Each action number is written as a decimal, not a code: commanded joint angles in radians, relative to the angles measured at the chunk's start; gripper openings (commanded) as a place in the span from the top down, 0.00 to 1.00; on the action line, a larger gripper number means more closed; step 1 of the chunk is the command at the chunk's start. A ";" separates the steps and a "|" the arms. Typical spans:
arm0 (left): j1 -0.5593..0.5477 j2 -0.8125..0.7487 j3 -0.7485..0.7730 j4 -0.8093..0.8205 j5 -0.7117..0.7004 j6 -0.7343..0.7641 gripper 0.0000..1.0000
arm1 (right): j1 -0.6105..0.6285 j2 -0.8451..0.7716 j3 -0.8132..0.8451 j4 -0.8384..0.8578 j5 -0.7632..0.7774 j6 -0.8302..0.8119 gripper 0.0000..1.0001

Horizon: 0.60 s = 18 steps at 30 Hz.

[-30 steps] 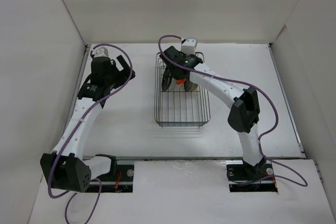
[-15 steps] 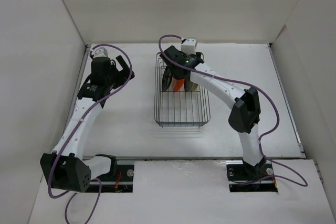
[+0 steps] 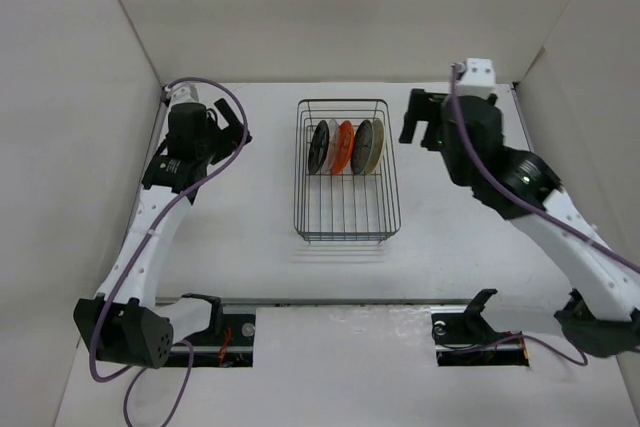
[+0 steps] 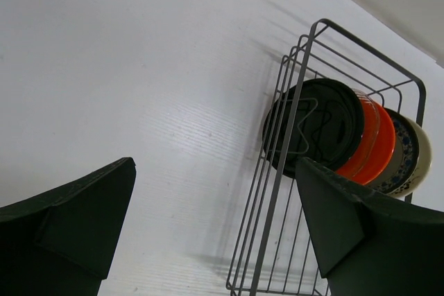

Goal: Load the plates into the dish rack

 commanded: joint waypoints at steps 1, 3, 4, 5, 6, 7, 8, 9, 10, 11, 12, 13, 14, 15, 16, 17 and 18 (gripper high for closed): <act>0.004 -0.054 0.059 -0.010 -0.052 0.012 0.00 | -0.013 -0.113 -0.057 0.011 -0.053 -0.087 0.00; 0.004 -0.080 0.068 -0.010 -0.081 0.021 0.00 | -0.029 -0.200 -0.088 -0.032 -0.043 -0.087 0.00; 0.004 -0.094 0.068 -0.021 -0.106 0.021 0.00 | -0.029 -0.229 -0.099 -0.032 -0.043 -0.087 0.00; 0.004 -0.134 0.059 -0.021 -0.122 0.021 0.00 | -0.053 -0.259 -0.112 -0.041 -0.056 -0.096 0.00; 0.004 -0.155 0.059 -0.021 -0.134 0.032 0.00 | -0.062 -0.288 -0.137 -0.042 -0.065 -0.096 0.00; 0.004 -0.169 0.059 -0.021 -0.157 0.032 0.00 | -0.073 -0.340 -0.146 -0.042 -0.065 -0.108 0.00; 0.004 -0.181 0.071 -0.053 -0.168 0.041 0.00 | -0.096 -0.361 -0.146 -0.057 -0.080 -0.108 0.00; 0.004 -0.182 0.071 -0.062 -0.177 0.041 0.00 | -0.107 -0.380 -0.157 -0.066 -0.091 -0.108 0.00; 0.004 -0.191 0.071 -0.062 -0.177 0.050 0.00 | -0.116 -0.409 -0.157 -0.081 -0.091 -0.122 0.00; 0.004 -0.200 0.071 -0.074 -0.191 0.050 0.00 | -0.116 -0.421 -0.157 -0.092 -0.091 -0.131 0.00; 0.004 -0.220 0.071 -0.074 -0.191 0.050 0.00 | -0.131 -0.432 -0.166 -0.092 -0.091 -0.131 0.00; 0.004 -0.220 0.071 -0.074 -0.191 0.050 0.00 | -0.131 -0.441 -0.166 -0.104 -0.091 -0.131 0.00; 0.004 -0.234 0.071 -0.074 -0.191 0.050 0.00 | -0.142 -0.455 -0.166 -0.115 -0.091 -0.140 0.00; 0.004 -0.246 0.071 -0.085 -0.191 0.041 0.00 | -0.142 -0.455 -0.177 -0.115 -0.091 -0.140 0.00; 0.004 -0.246 0.071 -0.085 -0.191 0.041 0.00 | -0.142 -0.464 -0.177 -0.115 -0.091 -0.151 0.00; 0.004 -0.261 0.071 -0.085 -0.191 0.032 0.00 | -0.142 -0.464 -0.177 -0.126 -0.091 -0.151 0.00; 0.004 -0.270 0.082 -0.094 -0.191 0.032 0.00 | -0.142 -0.464 -0.177 -0.126 -0.091 -0.151 0.00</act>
